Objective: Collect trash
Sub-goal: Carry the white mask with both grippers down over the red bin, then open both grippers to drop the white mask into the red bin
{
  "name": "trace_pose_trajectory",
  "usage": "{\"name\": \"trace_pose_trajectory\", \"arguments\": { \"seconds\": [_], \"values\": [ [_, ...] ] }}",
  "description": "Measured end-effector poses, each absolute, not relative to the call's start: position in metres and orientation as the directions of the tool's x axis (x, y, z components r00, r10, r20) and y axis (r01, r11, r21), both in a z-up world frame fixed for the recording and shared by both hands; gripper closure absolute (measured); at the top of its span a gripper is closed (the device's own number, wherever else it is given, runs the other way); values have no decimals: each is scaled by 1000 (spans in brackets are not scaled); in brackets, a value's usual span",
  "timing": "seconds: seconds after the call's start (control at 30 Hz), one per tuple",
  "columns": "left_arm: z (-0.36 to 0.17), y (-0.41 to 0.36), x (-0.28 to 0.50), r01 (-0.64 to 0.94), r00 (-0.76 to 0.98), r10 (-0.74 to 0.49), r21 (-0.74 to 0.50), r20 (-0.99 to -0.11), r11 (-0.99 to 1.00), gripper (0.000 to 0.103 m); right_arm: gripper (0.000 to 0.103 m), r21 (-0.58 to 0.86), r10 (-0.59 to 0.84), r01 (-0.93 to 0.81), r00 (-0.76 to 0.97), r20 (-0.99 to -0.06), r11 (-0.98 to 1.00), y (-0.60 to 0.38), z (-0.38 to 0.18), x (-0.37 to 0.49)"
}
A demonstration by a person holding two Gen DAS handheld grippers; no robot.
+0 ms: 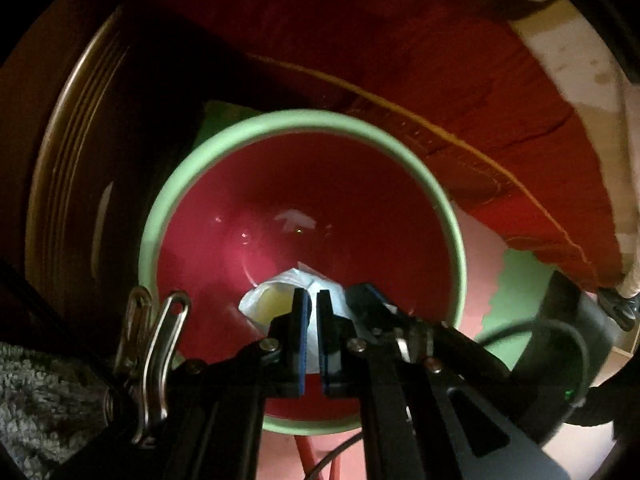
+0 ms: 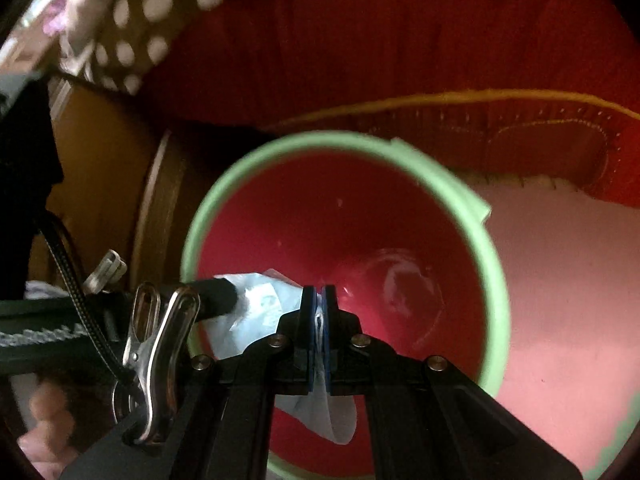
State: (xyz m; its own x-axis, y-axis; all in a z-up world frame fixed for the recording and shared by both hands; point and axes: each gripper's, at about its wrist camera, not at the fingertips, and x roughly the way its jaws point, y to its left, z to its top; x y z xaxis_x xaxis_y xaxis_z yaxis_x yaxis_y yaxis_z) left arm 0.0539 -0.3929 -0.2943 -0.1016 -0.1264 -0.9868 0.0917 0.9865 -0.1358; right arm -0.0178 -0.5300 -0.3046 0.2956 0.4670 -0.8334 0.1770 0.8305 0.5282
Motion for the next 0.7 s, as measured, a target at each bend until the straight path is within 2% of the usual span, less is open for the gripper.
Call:
{"name": "trace_pose_trajectory", "arguments": {
  "seconds": [0.27, 0.5, 0.7],
  "values": [
    [-303, -392, 54, 60, -136, -121, -130, -983, 990, 99, 98, 502, 469, 183, 197, -861, 845, -517, -328, -18],
    [-307, -390, 60, 30, -143, -126, -132, -982, 991, 97, 98, 503, 472, 186, 188, -861, 844, -513, -331, -13],
    [-312, -384, 61, -4, -159, -124, -125, -979, 992, 86, 98, 501, 471, 195, 183, -863, 843, -512, -337, -13]
  ]
}}
